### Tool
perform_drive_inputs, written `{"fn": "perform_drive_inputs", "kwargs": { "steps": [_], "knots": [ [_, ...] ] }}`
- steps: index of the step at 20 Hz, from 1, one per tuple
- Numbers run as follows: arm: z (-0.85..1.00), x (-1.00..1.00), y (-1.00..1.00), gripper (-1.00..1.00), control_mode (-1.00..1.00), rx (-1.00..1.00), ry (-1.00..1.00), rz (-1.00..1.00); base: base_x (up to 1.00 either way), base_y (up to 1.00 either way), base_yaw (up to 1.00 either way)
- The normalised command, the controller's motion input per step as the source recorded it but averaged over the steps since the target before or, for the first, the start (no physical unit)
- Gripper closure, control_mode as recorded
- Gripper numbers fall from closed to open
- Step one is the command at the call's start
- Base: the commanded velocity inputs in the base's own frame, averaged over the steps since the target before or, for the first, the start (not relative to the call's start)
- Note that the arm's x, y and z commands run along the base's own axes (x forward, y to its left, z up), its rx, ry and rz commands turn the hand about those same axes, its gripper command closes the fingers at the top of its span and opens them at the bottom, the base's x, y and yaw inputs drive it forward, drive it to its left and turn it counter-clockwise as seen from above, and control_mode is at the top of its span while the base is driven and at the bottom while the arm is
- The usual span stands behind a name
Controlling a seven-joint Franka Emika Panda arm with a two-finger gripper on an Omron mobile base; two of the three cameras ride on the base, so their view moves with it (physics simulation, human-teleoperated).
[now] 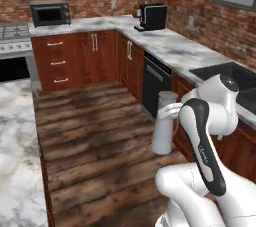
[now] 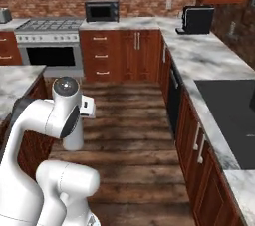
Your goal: Place the pitcher and cup on the dining counter for serving.
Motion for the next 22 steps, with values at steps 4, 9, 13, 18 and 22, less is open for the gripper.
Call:
{"fn": "perform_drive_inputs", "kwargs": {
  "steps": [4,9,13,18,22],
  "knots": [
    [0.0,0.0,0.0,1.0,1.0,0.0,0.0,0.0,0.05,0.23,0.93],
    [0.0,0.0,0.0,1.0,1.0,0.0,0.0,0.0,0.37,0.12,0.85],
    [0.0,0.0,0.0,1.0,1.0,0.0,0.0,0.0,0.63,-0.03,0.76],
    [0.0,0.0,0.0,1.0,1.0,0.0,0.0,0.0,0.68,-0.14,0.73],
    [0.0,0.0,0.0,1.0,1.0,0.0,0.0,0.0,0.79,-0.1,0.63]
  ]
}}
